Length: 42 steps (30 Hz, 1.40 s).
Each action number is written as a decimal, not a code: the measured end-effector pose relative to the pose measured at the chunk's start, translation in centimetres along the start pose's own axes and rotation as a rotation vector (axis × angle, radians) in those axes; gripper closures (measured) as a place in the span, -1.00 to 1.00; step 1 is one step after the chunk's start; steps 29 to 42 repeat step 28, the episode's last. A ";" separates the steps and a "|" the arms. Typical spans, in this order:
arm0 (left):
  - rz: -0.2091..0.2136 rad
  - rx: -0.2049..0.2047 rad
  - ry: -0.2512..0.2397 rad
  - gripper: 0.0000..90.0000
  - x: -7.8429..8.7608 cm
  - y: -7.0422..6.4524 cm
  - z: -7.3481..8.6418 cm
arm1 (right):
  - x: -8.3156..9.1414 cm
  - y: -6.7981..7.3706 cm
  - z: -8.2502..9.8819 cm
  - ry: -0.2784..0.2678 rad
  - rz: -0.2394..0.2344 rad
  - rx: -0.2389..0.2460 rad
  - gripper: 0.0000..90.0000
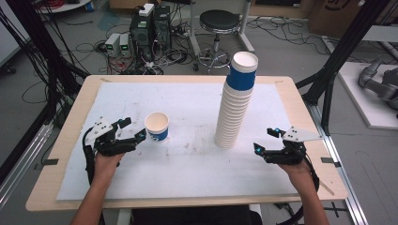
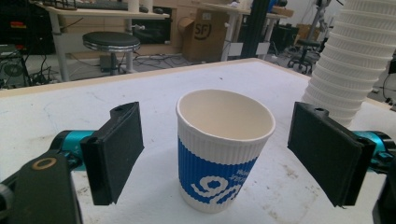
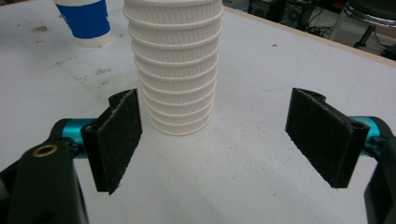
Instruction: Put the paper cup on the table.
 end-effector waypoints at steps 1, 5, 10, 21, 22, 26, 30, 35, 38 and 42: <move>0.001 -0.002 0.001 -0.60 0.1 0.0 0.1 | 0.0 0.1 0.0 0.004 0.001 -0.003 -0.58; 0.005 0.001 0.004 -0.60 0.2 0.0 0.3 | -0.3 0.4 0.1 0.016 0.001 0.003 -0.58; 0.001 -0.001 -0.004 -0.60 0.3 0.0 0.2 | -0.5 0.3 0.2 0.003 -0.005 -0.010 -0.58; -0.008 0.005 -0.005 -0.60 0.4 0.4 0.2 | -0.8 0.2 0.7 0.009 -0.002 -0.013 -0.58; -0.006 0.008 -0.006 -0.60 0.4 0.5 0.2 | -0.8 0.1 0.7 0.007 0.003 -0.013 -0.58; -0.010 0.017 -0.011 -0.60 0.4 0.7 0.2 | -0.8 0.0 0.9 0.007 0.004 -0.018 -0.58; -0.011 0.017 -0.010 -0.60 0.4 0.9 0.2 | -0.8 -0.1 0.9 0.007 0.004 -0.025 -0.58; -0.011 0.017 -0.010 -0.60 0.4 0.9 0.2 | -0.8 -0.1 0.9 0.007 0.004 -0.025 -0.58; -0.011 0.017 -0.010 -0.60 0.4 0.9 0.2 | -0.8 -0.1 0.9 0.007 0.004 -0.025 -0.58; -0.011 0.017 -0.010 -0.60 0.4 0.9 0.2 | -0.8 -0.1 0.9 0.007 0.004 -0.025 -0.58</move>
Point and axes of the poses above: each handheld gripper's, and its own axes: x roughly backward along the jaws, z roughly out of its underside, y roughly to its left, the point moved 9 cm from there along -x, roughly forward along the jaws, and after that the axes turned 1 degree about y, right-handed, at the moved point
